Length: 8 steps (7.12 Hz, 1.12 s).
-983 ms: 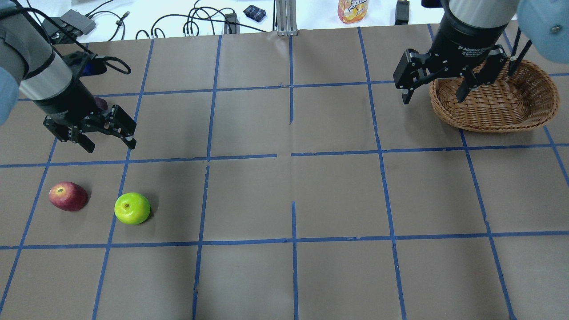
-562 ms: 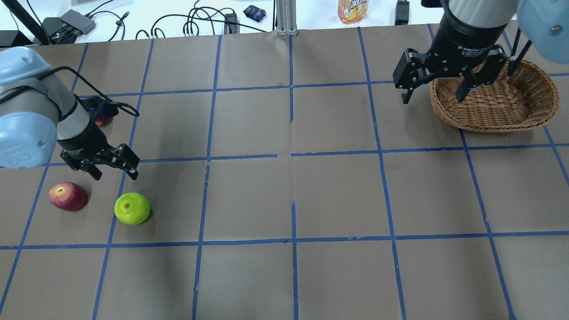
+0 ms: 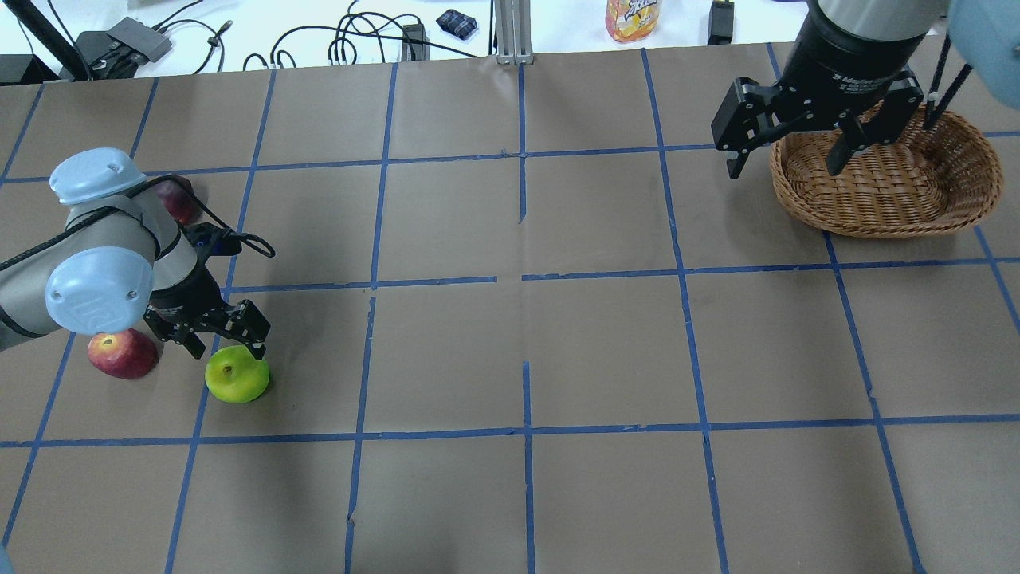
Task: Put all apples into basket
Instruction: 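Close the left gripper on the green apple and lift it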
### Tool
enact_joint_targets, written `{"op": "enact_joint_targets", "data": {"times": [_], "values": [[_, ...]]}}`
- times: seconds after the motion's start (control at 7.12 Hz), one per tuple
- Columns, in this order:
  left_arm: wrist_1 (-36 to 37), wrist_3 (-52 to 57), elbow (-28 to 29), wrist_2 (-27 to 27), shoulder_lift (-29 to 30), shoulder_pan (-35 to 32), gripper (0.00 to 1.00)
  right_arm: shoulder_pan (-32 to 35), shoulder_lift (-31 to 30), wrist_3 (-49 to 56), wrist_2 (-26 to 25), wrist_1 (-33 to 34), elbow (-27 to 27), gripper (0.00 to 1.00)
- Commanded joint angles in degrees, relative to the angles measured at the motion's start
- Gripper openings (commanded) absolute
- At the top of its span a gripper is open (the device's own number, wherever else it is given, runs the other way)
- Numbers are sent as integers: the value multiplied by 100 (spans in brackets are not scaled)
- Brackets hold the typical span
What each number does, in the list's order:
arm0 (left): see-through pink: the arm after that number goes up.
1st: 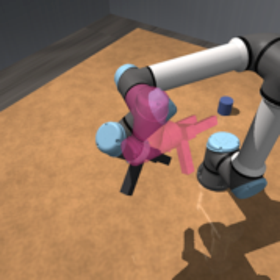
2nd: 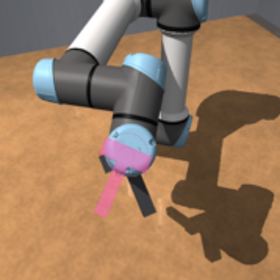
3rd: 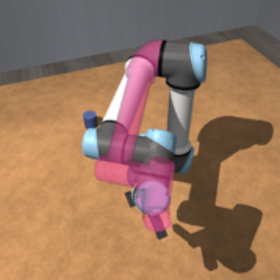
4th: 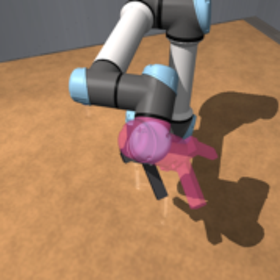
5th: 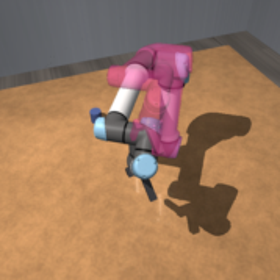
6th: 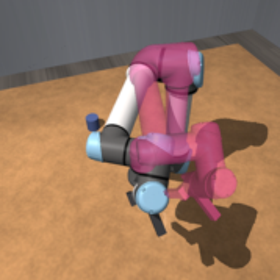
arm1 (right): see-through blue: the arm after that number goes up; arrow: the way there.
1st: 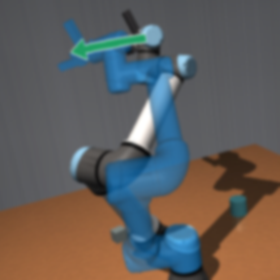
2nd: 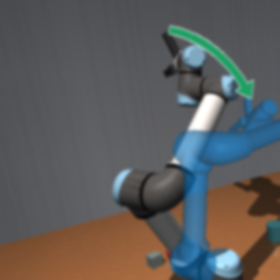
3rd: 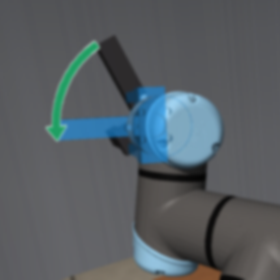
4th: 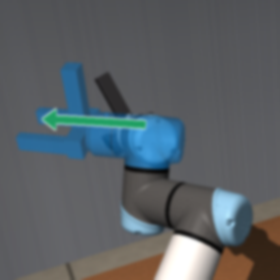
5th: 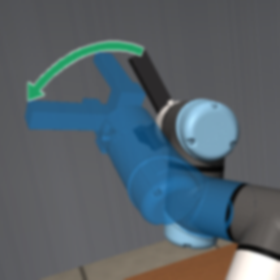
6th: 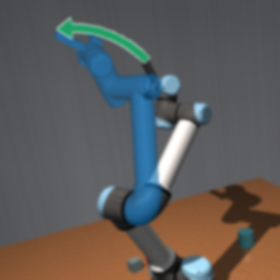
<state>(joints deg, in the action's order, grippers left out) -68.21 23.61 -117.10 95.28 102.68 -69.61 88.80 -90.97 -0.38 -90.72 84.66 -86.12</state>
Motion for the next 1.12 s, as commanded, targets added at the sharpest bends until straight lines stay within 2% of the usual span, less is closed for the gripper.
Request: {"op": "enact_joint_targets", "data": {"times": [0.0,0.28,0.56,0.7,0.84,0.98], "values": [[10,-14,-76,26,295,0,100,15,-96,-58,19,32,-37,100],[10,12,-164,43,401,0,100,15,-236,-6,29,138,-45,100],[27,47,-138,261,402,-70,42,6,-517,20,63,138,-71,100],[44,21,-103,263,341,-70,38,15,-518,20,63,138,-80,100],[-51,-84,115,185,253,-174,38,15,-509,-6,72,86,-81,100],[-470,-476,570,-199,235,-402,38,24,-483,-32,72,94,-211,100]]}}
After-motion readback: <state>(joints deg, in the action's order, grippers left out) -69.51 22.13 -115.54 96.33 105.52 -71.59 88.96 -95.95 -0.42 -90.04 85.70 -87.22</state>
